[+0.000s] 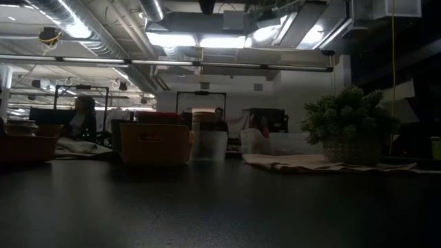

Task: Sort spices by type
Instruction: Put the white seasoning bottle into the bottom yellow bin

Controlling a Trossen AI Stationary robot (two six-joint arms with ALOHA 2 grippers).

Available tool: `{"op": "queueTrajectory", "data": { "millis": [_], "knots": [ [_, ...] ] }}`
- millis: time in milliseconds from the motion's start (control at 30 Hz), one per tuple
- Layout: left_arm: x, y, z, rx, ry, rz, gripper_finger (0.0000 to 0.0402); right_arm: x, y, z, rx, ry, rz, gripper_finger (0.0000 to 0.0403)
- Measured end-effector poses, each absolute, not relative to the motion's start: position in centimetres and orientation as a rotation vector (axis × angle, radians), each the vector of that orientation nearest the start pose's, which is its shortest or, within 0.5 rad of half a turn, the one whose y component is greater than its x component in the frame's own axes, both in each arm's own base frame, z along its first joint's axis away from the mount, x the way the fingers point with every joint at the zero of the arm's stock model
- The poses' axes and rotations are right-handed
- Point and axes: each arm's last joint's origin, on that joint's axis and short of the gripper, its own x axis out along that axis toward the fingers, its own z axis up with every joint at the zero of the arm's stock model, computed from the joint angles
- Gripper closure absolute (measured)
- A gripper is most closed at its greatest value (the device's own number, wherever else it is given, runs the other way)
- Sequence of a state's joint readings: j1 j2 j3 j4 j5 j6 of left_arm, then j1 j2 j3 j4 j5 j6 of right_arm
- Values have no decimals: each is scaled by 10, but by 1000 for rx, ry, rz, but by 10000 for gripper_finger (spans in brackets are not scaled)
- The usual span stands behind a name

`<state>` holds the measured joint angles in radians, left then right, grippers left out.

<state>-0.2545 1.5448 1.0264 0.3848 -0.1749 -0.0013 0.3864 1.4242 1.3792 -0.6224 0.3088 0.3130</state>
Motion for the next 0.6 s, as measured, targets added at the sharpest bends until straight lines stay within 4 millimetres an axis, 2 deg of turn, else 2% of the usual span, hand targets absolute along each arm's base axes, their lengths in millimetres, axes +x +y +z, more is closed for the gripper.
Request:
{"op": "queueTrajectory", "data": {
  "millis": [167,367,500,600],
  "knots": [
    [341,-84,285,0,136,-82,220,285,106,355,76,629,-24,139],
    [338,-83,282,-5,191,-84,220,285,106,355,77,629,-23,116],
    [324,-80,285,-81,306,-69,220,285,106,355,76,631,-22,116],
    [306,-78,296,-160,419,-52,220,285,106,354,72,637,-19,117]
  ]
}}
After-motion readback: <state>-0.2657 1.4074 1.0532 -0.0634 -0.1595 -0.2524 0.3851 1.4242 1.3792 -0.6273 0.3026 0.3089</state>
